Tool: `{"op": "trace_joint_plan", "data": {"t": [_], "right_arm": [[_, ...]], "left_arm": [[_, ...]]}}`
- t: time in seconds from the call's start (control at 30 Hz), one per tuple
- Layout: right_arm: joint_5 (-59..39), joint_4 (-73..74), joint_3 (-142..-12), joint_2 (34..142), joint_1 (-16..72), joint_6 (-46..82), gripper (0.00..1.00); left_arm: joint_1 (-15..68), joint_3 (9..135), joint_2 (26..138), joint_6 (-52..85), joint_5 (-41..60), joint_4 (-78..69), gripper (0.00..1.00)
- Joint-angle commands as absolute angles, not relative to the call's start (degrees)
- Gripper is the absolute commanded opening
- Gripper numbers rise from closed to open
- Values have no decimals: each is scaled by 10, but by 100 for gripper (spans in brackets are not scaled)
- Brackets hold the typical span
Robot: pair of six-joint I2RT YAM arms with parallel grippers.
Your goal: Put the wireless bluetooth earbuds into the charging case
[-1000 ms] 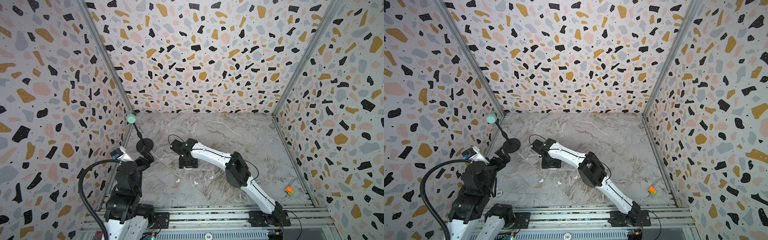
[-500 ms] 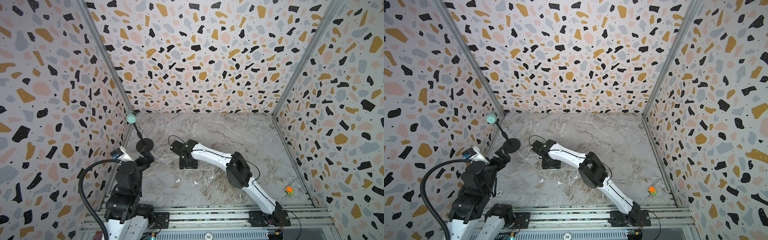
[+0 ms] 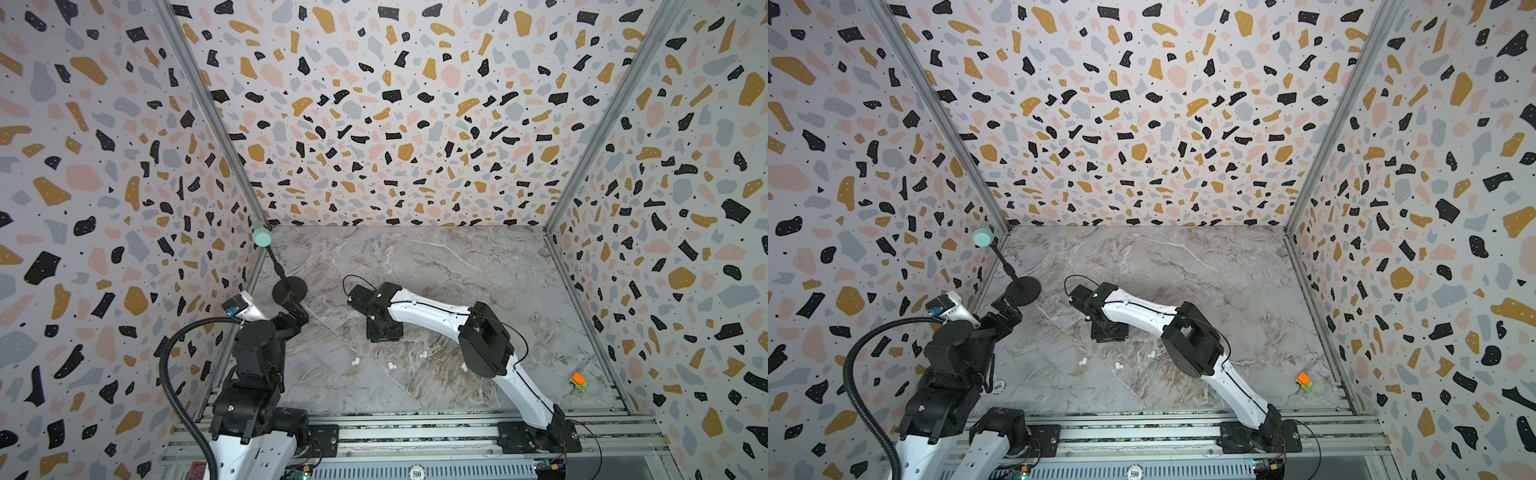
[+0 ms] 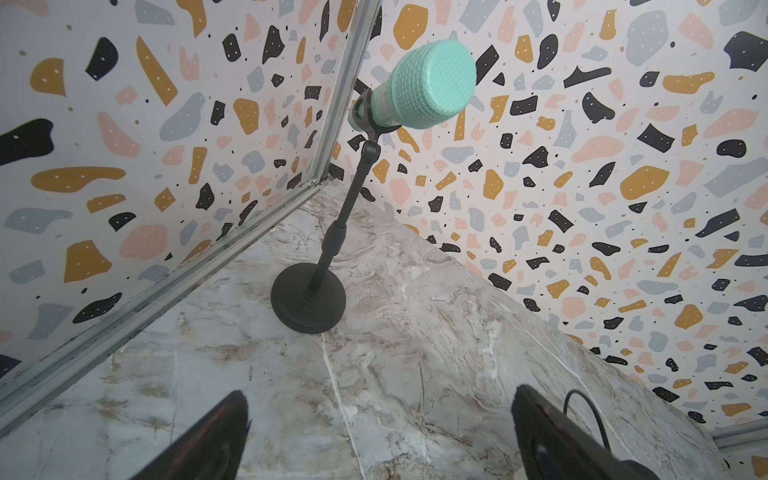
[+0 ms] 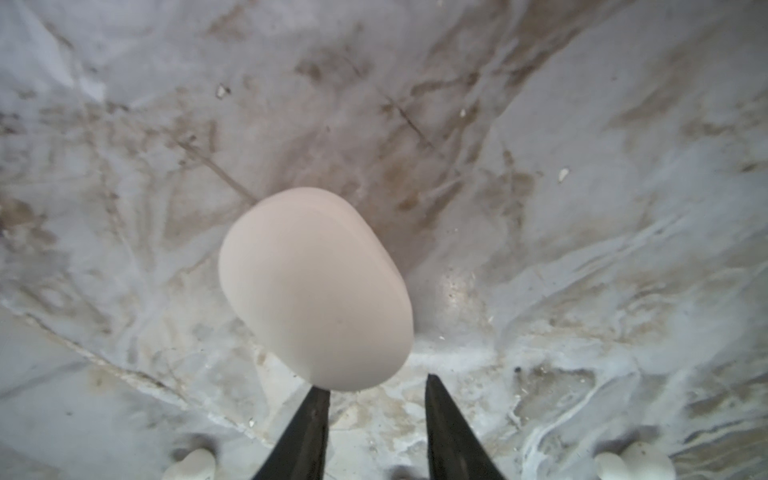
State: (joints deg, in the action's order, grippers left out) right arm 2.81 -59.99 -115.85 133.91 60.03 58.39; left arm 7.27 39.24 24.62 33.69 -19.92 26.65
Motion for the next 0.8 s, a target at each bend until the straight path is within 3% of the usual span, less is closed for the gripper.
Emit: {"op": "trace_joint_plan", "data": {"t": [0.0, 0.07, 0.13, 0.17, 0.53, 0.77], "right_arm": [[40, -601, -1150, 1285, 603, 579, 56], [42, -594, -1144, 1267, 605, 579, 70], [44, -598, -1143, 1257, 606, 587, 95], [45, -599, -1144, 1252, 606, 591, 99], [18, -644, -1216, 1290, 601, 698, 99], [5, -624, -1249, 1319, 601, 699, 99]], "left_arm": [[75, 385, 249, 337, -199, 242, 100], [75, 385, 249, 337, -200, 241, 100], [75, 385, 249, 338, -200, 241, 100], [75, 385, 249, 337, -200, 241, 100], [75, 385, 250, 337, -196, 239, 100], [75, 385, 248, 337, -194, 239, 100]]}}
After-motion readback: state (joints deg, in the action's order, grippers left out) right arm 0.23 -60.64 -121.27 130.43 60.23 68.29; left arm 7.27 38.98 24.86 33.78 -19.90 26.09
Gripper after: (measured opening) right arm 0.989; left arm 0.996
